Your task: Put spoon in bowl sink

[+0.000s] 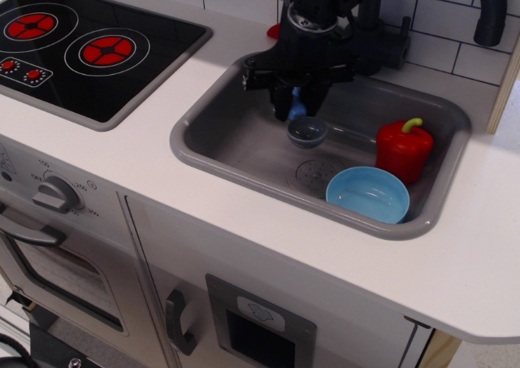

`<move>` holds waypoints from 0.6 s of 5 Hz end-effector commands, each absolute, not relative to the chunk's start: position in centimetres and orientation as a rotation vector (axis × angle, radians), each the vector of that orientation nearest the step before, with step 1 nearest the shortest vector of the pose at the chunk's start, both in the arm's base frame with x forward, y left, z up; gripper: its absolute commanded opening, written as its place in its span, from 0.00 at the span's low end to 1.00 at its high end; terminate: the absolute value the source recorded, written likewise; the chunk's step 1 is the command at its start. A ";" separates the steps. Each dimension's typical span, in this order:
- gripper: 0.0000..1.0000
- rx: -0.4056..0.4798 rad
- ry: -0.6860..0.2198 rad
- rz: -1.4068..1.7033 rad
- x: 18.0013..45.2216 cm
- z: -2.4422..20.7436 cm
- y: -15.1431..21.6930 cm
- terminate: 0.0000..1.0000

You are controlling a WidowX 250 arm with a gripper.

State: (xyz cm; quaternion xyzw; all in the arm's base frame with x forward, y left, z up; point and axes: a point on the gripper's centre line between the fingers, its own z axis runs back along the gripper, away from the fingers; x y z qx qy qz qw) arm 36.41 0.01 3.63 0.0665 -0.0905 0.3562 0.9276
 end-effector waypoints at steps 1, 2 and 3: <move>0.00 0.096 -0.319 0.734 35.5 5.5 -3.0 0.00; 0.00 0.099 -0.333 0.723 34.5 4.6 -4.4 0.00; 0.00 0.092 -0.328 0.766 34.4 3.7 -4.7 0.00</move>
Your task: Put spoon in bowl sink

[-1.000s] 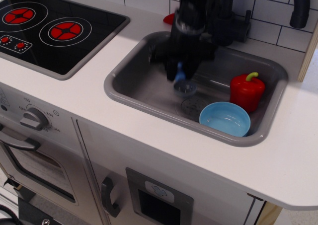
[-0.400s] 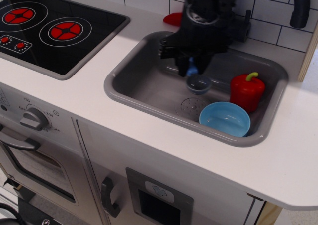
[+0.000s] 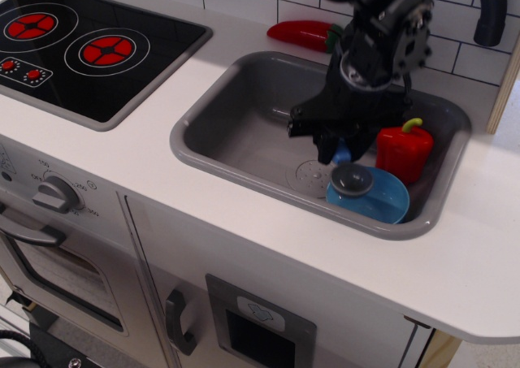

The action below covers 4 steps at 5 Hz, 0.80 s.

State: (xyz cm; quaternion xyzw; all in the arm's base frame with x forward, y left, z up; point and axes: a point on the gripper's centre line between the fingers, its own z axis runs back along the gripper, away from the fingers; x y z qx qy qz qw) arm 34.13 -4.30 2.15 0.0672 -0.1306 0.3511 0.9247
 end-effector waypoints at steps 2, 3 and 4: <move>1.00 0.083 -0.344 0.780 33.8 3.1 -5.7 0.00; 1.00 0.071 -0.351 0.786 33.8 3.4 -5.7 0.00; 1.00 0.046 -0.363 0.785 33.8 4.7 -6.0 0.00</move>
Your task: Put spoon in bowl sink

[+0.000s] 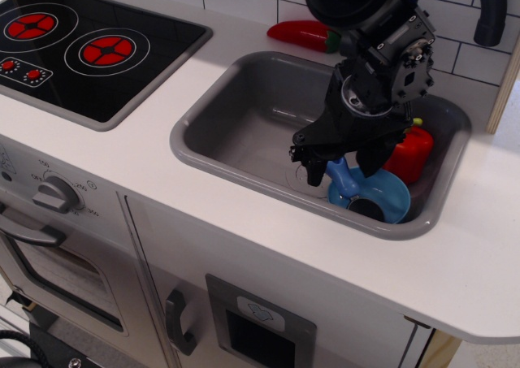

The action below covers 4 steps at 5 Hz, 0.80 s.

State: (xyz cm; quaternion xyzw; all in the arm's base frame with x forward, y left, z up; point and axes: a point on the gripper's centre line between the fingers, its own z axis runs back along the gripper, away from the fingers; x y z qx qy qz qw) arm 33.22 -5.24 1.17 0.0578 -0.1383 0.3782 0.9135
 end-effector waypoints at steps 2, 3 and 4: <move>1.00 -0.015 -0.406 0.807 34.1 10.0 -4.5 0.00; 1.00 -0.015 -0.406 0.807 34.1 10.0 -4.5 0.00; 1.00 -0.015 -0.406 0.807 34.1 10.0 -4.5 1.00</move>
